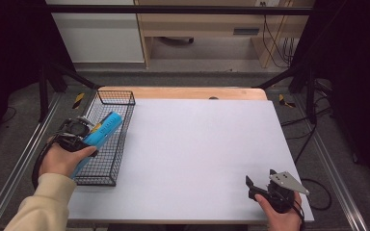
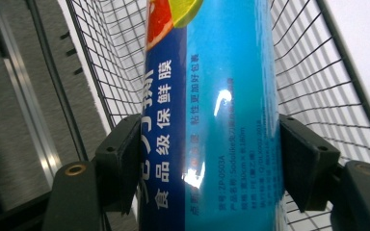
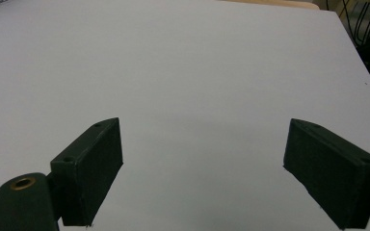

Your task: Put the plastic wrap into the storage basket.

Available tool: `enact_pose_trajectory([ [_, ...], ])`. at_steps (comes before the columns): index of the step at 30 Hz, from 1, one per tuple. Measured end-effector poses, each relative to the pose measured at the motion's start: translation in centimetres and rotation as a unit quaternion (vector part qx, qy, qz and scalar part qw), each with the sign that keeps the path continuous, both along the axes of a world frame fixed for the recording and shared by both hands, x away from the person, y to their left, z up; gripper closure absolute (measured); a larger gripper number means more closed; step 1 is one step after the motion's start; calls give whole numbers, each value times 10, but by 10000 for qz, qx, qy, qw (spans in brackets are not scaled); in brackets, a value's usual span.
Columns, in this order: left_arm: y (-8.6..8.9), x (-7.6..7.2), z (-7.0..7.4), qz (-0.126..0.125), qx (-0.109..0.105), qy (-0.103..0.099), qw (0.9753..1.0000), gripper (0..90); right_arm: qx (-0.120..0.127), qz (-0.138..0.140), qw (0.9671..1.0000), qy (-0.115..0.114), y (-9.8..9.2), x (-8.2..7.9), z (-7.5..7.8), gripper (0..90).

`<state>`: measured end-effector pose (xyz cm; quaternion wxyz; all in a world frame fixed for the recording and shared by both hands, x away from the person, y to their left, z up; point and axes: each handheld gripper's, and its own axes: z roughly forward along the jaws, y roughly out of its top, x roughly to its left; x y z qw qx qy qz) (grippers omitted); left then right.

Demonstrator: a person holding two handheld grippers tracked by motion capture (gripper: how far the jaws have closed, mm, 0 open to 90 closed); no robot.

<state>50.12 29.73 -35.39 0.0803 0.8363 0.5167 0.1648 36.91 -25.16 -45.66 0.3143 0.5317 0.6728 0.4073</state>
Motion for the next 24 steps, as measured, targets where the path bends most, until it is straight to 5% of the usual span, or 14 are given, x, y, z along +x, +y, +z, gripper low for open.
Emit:
enact_pose_trajectory([
  [3,-5,1,0,-71,44,-36,10000,320,-12,23,10000,13,0,0,0,138],
  [4,-7,-1,6,-124,-55,-213,9997,330,-10,21,10000,16,0,0,0,138],
  [5,-9,-4,17,-227,-132,-510,9984,650,-12,23,10000,13,0,0,0,139],
  [6,-11,-3,28,-194,68,-690,9974,837,-13,20,10000,6,0,0,0,139],
  [7,-2,6,30,-66,-266,-537,9982,792,-10,31,10000,14,0,0,0,139],
  [8,4,11,29,1,-263,-309,9992,766,-111,-1,9999,55,1,2,-2,141],
  [9,7,11,31,21,-58,-378,9993,754,-244,82,9996,107,2,5,-4,136],
  [11,2,6,29,-114,-443,-470,9978,741,-459,350,9978,325,3,7,-9,146],
  [13,-10,5,24,-219,-500,-515,9972,688,-332,275,9984,368,1,11,-10,137],
  [15,-23,4,22,-390,-393,-617,9966,650,-57,111,9995,279,-2,12,-6,130],
  [17,-34,1,24,-531,-235,-785,9952,608,-63,102,9999,93,-2,6,-2,130],
  [24,-45,-12,31,-726,-160,-1135,9908,474,-75,133,9999,41,3,2,-1,129],
])
